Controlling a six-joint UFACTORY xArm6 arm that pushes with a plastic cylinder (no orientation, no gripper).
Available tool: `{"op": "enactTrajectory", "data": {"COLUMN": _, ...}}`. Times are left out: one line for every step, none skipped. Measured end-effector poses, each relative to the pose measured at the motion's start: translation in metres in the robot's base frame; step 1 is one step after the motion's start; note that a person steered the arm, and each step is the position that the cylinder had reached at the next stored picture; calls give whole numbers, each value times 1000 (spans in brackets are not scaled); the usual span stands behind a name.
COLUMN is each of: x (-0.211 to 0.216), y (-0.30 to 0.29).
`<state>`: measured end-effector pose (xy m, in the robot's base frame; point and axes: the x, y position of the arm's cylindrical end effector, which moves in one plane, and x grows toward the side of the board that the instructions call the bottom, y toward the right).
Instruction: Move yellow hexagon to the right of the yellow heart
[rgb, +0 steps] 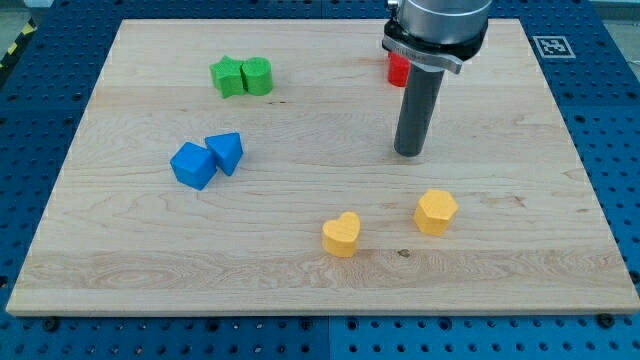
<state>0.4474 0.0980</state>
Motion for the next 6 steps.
{"op": "enactTrajectory", "data": {"x": 8, "y": 0}}
{"op": "enactTrajectory", "data": {"x": 9, "y": 4}}
{"op": "enactTrajectory", "data": {"x": 17, "y": 25}}
{"op": "enactTrajectory", "data": {"x": 41, "y": 25}}
{"op": "enactTrajectory", "data": {"x": 50, "y": 28}}
{"op": "enactTrajectory", "data": {"x": 58, "y": 40}}
